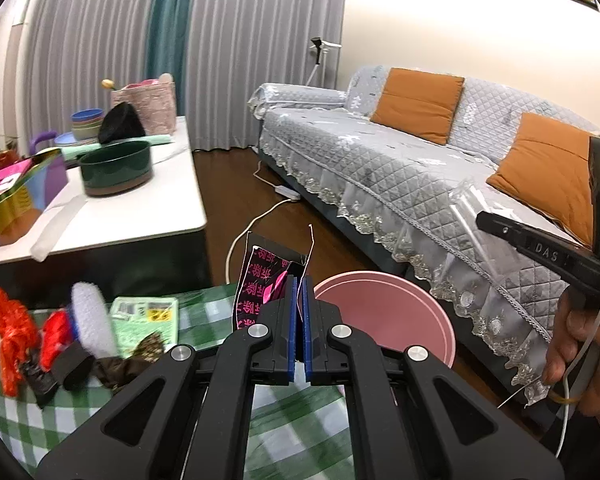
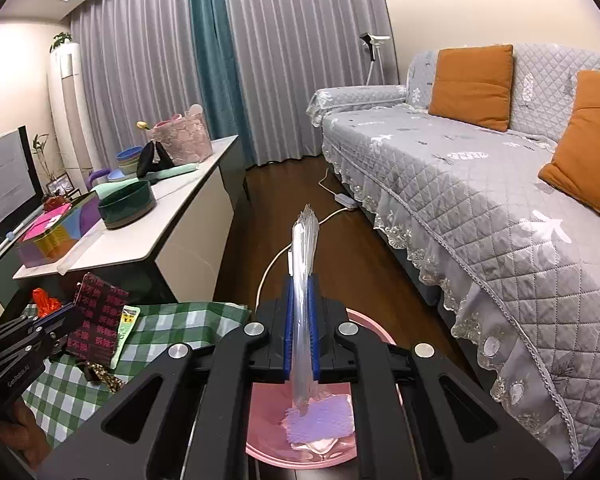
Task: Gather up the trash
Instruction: 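Carry the straws and pink packet over the pink bin with both grippers, then open the right gripper and left gripper to drop straws and packet into the bin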
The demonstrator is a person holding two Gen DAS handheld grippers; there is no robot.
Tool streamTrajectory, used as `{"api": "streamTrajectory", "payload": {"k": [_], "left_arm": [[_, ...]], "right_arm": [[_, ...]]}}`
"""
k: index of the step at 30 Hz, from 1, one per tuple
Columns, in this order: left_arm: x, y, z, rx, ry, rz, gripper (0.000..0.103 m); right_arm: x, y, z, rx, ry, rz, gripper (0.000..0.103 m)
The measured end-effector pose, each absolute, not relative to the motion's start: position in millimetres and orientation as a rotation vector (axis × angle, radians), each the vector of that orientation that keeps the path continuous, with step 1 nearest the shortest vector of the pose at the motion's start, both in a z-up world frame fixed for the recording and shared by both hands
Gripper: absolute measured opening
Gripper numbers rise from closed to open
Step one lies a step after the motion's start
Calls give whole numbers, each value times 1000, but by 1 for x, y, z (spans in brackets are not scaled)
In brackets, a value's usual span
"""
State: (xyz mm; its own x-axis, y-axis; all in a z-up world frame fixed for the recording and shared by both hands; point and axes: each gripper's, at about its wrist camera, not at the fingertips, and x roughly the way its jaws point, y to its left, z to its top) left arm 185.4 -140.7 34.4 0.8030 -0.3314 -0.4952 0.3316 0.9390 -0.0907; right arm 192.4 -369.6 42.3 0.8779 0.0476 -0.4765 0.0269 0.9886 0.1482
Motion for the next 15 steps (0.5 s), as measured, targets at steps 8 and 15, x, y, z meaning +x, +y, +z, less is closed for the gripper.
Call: {"api": "streamTrajectory", "payload": {"k": [8, 15], "left_arm": [[201, -176, 30, 27, 535, -411, 3], [217, -193, 19, 22, 570, -437, 3]], "right_arm": [[199, -384, 38, 178, 509, -23, 7], [206, -392, 33, 190, 521, -48, 7]]}}
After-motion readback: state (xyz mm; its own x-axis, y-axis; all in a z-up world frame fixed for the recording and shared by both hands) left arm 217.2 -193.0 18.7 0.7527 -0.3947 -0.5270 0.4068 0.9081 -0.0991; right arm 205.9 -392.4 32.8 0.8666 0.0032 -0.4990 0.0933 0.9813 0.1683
